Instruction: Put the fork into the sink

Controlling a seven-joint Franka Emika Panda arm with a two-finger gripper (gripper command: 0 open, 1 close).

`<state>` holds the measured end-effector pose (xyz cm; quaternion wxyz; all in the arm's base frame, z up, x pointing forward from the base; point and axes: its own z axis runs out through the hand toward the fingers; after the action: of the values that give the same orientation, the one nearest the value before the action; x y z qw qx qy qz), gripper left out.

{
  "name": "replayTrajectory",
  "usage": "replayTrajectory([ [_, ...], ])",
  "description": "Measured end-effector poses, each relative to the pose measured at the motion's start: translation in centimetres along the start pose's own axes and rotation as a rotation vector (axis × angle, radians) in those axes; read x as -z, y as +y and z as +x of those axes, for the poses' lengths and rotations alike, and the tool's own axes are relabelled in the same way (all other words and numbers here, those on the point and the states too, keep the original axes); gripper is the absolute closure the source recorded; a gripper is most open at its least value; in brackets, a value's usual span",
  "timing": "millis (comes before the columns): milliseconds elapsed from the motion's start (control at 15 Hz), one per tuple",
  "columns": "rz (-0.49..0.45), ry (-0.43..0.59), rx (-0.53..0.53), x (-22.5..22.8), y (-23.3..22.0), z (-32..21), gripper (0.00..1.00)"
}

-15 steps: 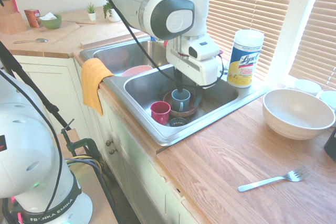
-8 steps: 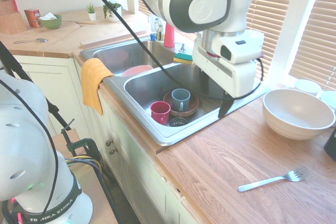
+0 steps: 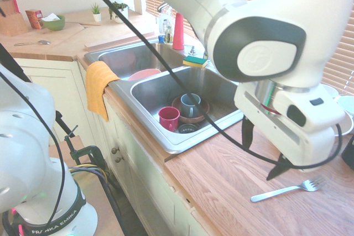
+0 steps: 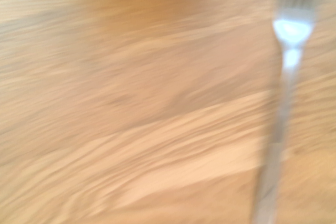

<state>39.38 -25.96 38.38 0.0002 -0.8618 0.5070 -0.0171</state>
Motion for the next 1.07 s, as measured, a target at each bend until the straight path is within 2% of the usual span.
replayTrajectory([
  [200,0.013,0.035,-0.022,-1.4,-0.8,2.0,0.0],
  [533,0.002,0.012,-0.066,-4.3,-2.1,3.3,0.0],
  [600,-0.001,0.008,-0.067,-4.7,-2.4,3.6,1.0],
  [1067,0.006,-0.001,-0.098,-6.5,-2.4,4.6,1.0],
])
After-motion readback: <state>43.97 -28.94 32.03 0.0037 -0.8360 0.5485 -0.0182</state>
